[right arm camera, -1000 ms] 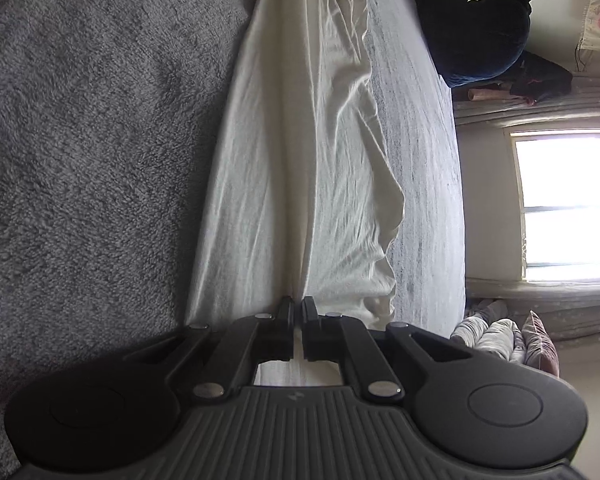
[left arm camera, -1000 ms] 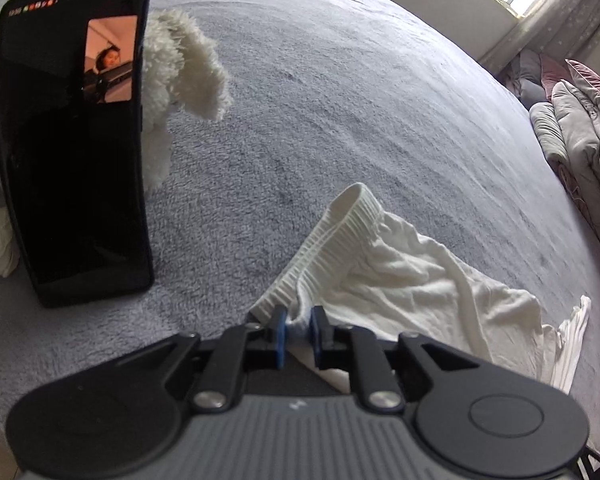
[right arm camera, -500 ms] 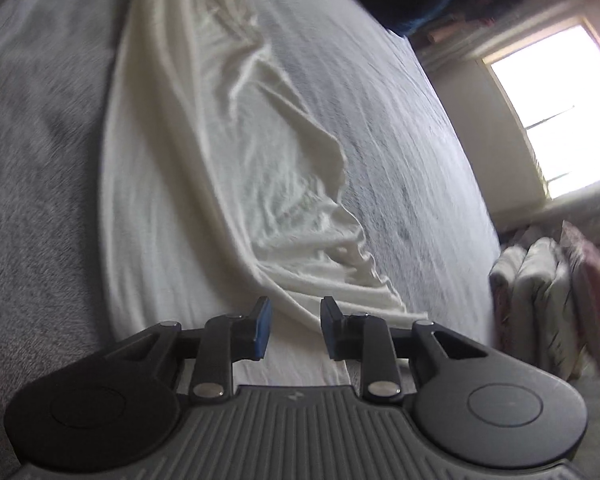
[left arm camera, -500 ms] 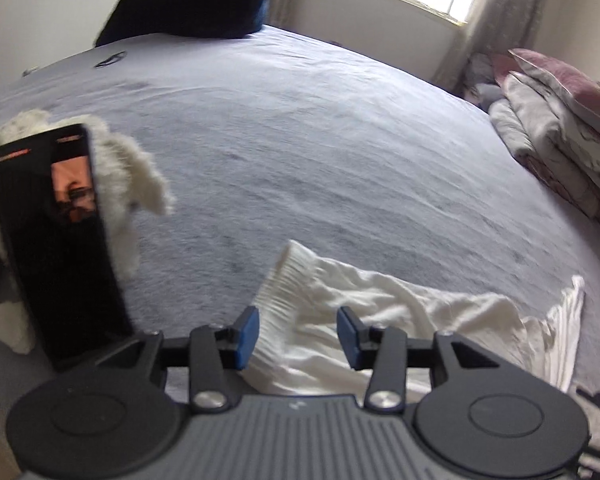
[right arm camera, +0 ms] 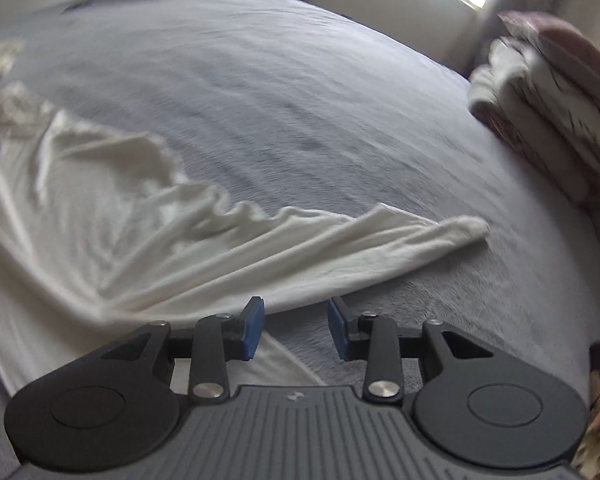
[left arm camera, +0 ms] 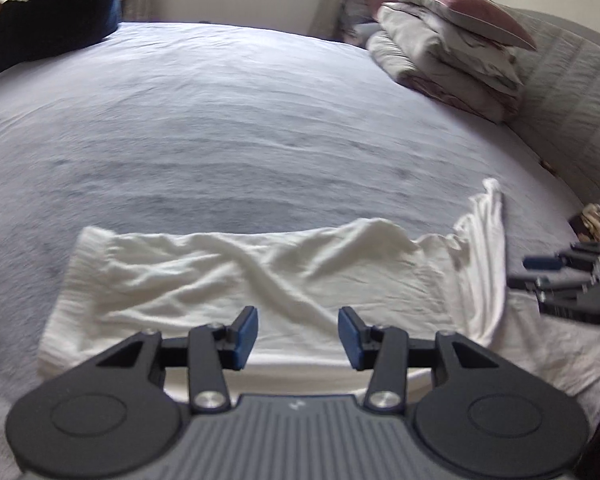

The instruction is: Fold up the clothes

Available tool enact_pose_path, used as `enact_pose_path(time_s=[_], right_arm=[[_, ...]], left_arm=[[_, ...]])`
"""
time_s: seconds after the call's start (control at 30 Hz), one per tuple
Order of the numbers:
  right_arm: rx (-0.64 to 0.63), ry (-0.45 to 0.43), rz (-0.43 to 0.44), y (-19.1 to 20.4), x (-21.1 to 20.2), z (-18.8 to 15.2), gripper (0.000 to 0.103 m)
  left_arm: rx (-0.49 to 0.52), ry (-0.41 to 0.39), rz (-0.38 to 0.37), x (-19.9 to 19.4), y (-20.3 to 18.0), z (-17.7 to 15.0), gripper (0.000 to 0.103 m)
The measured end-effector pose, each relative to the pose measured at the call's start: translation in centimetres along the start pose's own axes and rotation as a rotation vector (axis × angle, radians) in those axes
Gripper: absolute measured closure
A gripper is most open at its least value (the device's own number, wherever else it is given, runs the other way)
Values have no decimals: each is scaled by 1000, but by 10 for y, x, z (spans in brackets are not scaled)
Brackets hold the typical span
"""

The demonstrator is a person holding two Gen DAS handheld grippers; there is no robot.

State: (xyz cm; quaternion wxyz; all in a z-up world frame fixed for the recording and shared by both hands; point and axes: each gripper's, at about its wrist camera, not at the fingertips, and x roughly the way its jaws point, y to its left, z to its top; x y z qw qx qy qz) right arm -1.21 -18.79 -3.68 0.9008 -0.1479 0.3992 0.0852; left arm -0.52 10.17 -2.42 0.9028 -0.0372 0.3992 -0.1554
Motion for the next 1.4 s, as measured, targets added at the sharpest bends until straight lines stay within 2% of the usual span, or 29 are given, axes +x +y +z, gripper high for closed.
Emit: enact_pose_path(time_s=[0.27, 0.47, 0.6, 0.83, 0.97, 1.13, 1.2, 1.23, 1.27, 1.3, 1.37, 1.4], right_arm=[[417, 20, 109, -57, 22, 5, 61], [624, 69, 165, -71, 44, 2, 60], [687, 46, 165, -70, 52, 3, 59], [699, -31, 180, -60, 68, 12, 58], [752, -73, 188, -59, 77, 14, 58], [727, -122, 161, -51, 84, 23, 56], [675, -137, 127, -43, 87, 26, 56], [647, -143, 105, -39, 88, 28, 62], [620, -148, 88, -36, 88, 29, 70], [596, -151, 75, -33, 89, 29, 91], [585, -180, 59, -31, 82, 29, 91], [586, -198, 53, -31, 77, 29, 91]], left_arm=[[193, 14, -98, 26, -48, -3, 42], [264, 56, -148, 47, -73, -4, 39], [290, 60, -189, 56, -87, -2, 34], [352, 62, -285, 66, -106, -1, 34], [358, 64, -290, 68, -110, -2, 35], [364, 64, -285, 70, -116, -5, 46], [367, 64, -282, 71, -118, -6, 55], [368, 64, -281, 71, -119, -6, 59], [369, 65, -280, 72, -120, -7, 69], [371, 65, -279, 72, -121, -7, 80], [341, 64, -266, 72, -117, -5, 94], [313, 62, -264, 70, -113, -4, 96]])
